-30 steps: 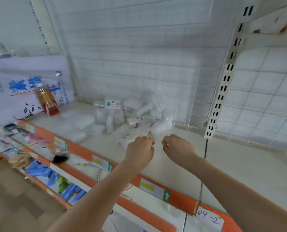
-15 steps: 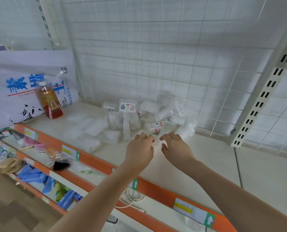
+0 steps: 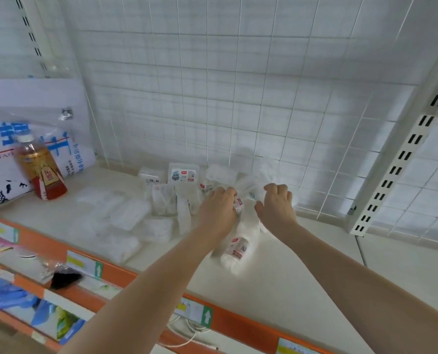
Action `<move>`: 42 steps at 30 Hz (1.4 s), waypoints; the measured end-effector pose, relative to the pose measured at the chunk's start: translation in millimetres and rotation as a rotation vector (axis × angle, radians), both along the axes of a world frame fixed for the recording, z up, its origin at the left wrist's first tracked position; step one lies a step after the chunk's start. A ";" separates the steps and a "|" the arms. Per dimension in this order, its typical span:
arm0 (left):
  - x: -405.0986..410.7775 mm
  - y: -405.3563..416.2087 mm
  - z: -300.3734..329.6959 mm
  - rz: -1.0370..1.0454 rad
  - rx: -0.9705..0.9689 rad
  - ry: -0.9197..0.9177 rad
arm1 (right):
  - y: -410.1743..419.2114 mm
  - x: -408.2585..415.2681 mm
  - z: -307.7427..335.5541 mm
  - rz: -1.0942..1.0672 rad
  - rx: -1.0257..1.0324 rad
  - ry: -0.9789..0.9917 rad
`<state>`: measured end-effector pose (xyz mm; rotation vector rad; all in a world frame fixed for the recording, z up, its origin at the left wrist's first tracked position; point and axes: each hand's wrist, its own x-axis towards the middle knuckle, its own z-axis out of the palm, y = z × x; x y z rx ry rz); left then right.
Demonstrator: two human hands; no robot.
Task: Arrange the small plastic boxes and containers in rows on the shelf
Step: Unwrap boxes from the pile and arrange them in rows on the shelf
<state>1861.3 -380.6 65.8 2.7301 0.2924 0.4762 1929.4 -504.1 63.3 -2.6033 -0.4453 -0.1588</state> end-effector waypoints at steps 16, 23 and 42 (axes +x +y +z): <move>74.1 -8.9 -15.0 0.008 0.064 -0.036 | 21.8 26.5 -18.5 -0.214 -0.342 -0.187; 69.0 -6.3 -12.7 0.053 0.058 -0.078 | 23.1 26.1 -22.4 -0.192 -0.189 -0.171; 18.0 -78.7 9.5 -0.197 -0.875 -0.399 | -121.3 -18.8 2.8 -0.192 0.997 0.165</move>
